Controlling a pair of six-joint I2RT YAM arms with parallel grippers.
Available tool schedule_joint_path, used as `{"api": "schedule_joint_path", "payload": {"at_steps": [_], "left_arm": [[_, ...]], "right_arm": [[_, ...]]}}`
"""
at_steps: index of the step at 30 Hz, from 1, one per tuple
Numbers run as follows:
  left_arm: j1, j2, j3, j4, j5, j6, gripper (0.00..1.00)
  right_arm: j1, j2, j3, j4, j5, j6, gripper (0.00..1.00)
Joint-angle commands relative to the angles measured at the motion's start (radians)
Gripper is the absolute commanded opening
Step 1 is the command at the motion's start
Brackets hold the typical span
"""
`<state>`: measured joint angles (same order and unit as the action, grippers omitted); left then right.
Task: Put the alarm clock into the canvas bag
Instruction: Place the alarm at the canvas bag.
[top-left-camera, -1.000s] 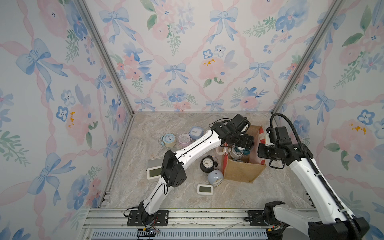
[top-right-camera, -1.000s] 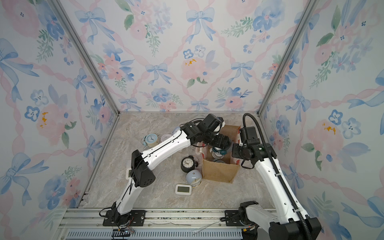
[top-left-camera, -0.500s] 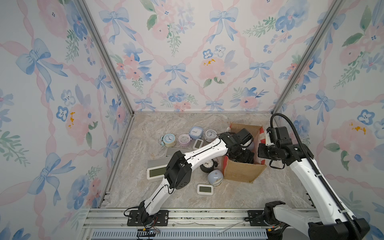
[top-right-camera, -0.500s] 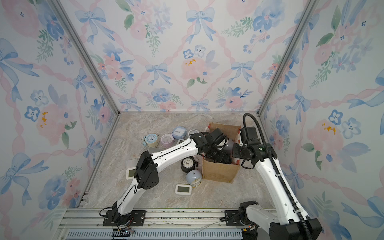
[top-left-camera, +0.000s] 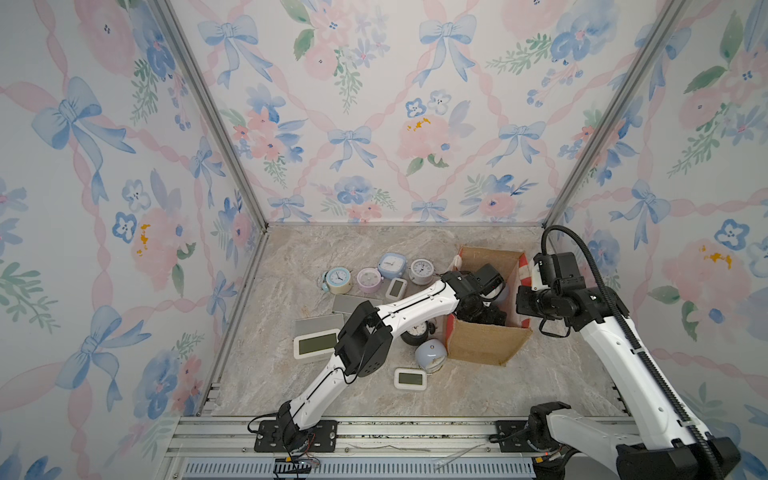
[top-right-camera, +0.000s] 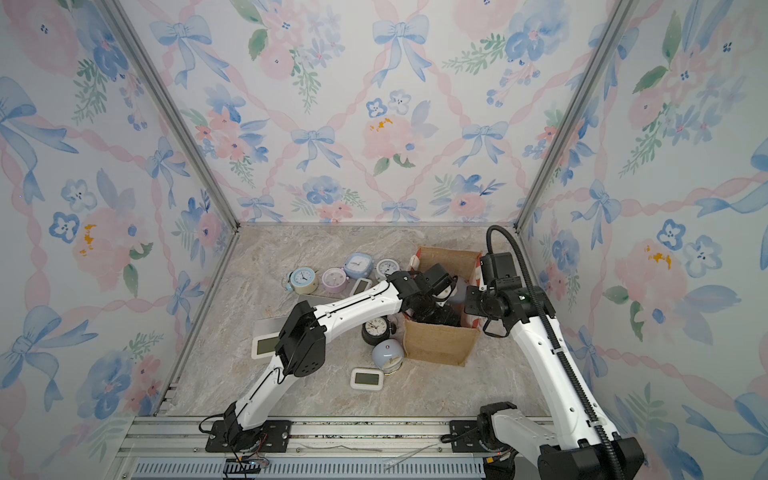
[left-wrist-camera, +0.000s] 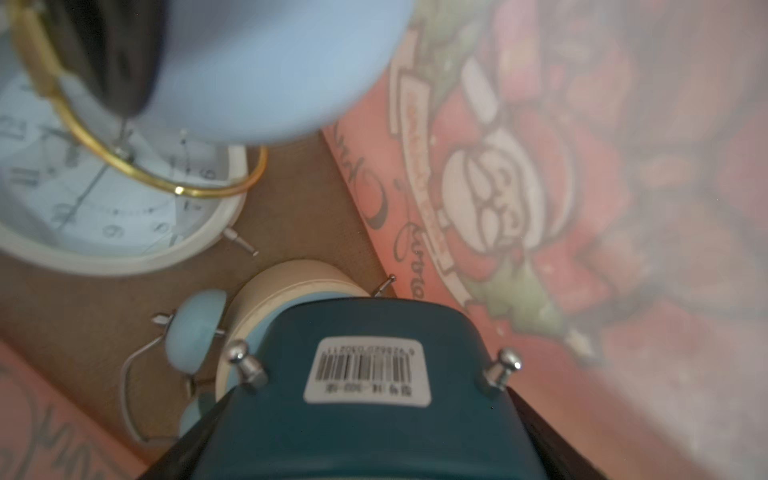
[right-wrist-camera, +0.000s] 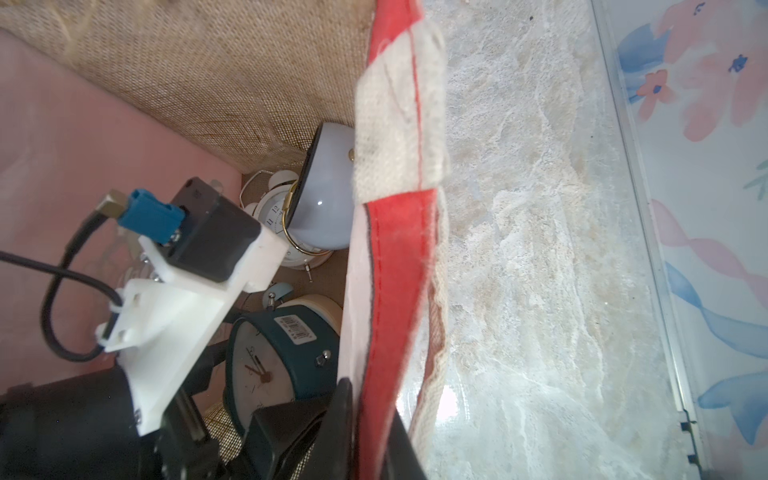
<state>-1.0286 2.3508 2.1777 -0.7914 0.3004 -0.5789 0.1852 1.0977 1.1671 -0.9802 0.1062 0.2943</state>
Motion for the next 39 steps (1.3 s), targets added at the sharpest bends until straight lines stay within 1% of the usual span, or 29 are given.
{"api": "schedule_joint_path", "payload": {"at_steps": [1, 9, 12, 19, 24, 30, 39], "left_arm": [[-0.006, 0.041, -0.018, -0.023, 0.019, 0.025, 0.50], [-0.005, 0.071, -0.024, -0.038, -0.019, 0.049, 0.54], [-0.002, 0.058, -0.024, -0.039, -0.023, 0.050, 0.56], [-0.002, -0.008, -0.014, -0.039, -0.067, 0.051, 0.75], [-0.001, -0.031, 0.019, -0.038, -0.056, 0.048, 0.84], [0.004, -0.056, 0.059, -0.038, -0.076, 0.039, 0.87], [0.015, -0.086, 0.071, -0.038, -0.090, 0.040, 0.91]], "right_arm": [[0.000, 0.001, 0.034, -0.023, 0.008, -0.012, 0.13], [0.000, 0.005, 0.039, -0.021, 0.007, -0.014, 0.13], [0.000, 0.006, 0.040, -0.021, 0.007, -0.014, 0.13], [0.000, 0.007, 0.039, -0.020, 0.007, -0.015, 0.13], [0.000, 0.006, 0.034, -0.017, 0.007, -0.013, 0.13], [-0.001, 0.005, 0.033, -0.016, 0.007, -0.013, 0.13], [-0.001, -0.002, 0.028, -0.015, 0.006, -0.012, 0.13]]}}
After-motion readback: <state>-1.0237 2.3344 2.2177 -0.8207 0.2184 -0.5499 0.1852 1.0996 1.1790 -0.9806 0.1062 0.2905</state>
